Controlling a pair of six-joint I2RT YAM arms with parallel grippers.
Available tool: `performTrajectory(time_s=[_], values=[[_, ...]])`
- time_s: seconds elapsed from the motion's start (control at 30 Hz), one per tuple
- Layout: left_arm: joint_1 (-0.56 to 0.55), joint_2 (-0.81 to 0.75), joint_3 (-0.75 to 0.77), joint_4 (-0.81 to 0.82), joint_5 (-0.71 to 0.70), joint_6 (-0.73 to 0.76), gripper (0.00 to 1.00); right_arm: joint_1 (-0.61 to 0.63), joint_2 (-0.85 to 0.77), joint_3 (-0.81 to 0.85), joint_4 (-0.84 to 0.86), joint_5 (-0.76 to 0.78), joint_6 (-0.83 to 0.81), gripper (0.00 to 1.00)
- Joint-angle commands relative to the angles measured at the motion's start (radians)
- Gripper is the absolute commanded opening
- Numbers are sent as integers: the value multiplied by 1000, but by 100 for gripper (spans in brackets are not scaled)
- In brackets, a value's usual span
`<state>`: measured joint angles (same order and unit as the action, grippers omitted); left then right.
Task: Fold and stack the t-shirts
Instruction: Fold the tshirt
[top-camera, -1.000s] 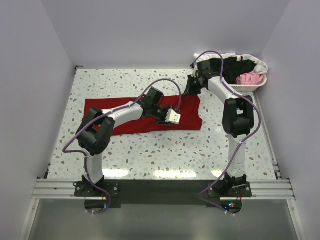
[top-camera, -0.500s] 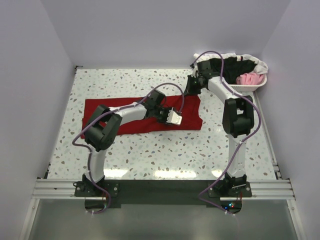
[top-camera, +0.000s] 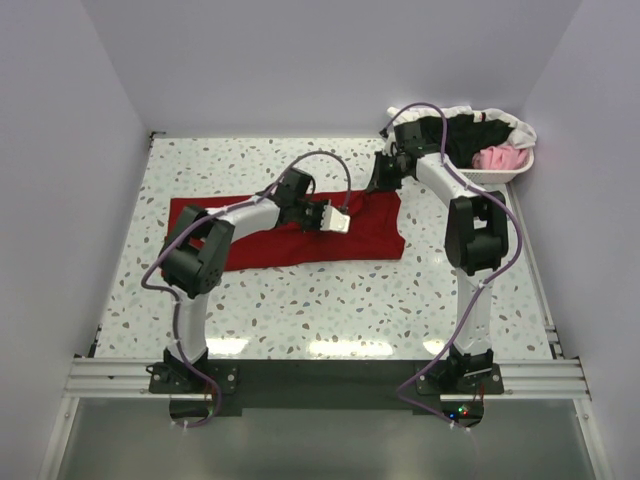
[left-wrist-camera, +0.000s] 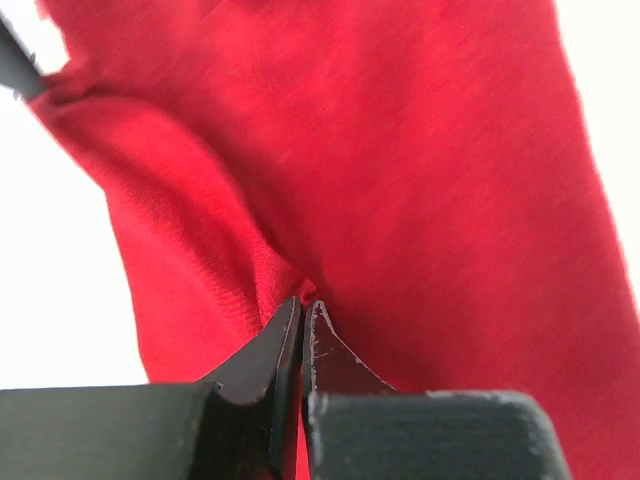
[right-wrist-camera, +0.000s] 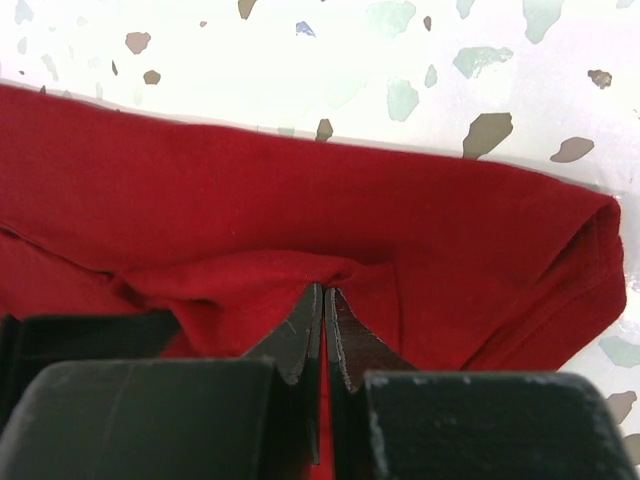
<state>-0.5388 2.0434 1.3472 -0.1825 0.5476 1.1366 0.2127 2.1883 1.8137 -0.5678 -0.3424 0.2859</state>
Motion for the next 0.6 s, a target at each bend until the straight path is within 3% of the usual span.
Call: performTrajectory(time_s=[0.0,0.23,0.57], values=[[45,-74,58,-9,67,0,0,-7,4,44,-21,-23,-22,0],[118,-80,75,-83,113,64,0,-7,-4,59,-81,-46,-60,0],[120,-123,1,-153,132,172,0,-7,7,56,-291,-104,-195,0]])
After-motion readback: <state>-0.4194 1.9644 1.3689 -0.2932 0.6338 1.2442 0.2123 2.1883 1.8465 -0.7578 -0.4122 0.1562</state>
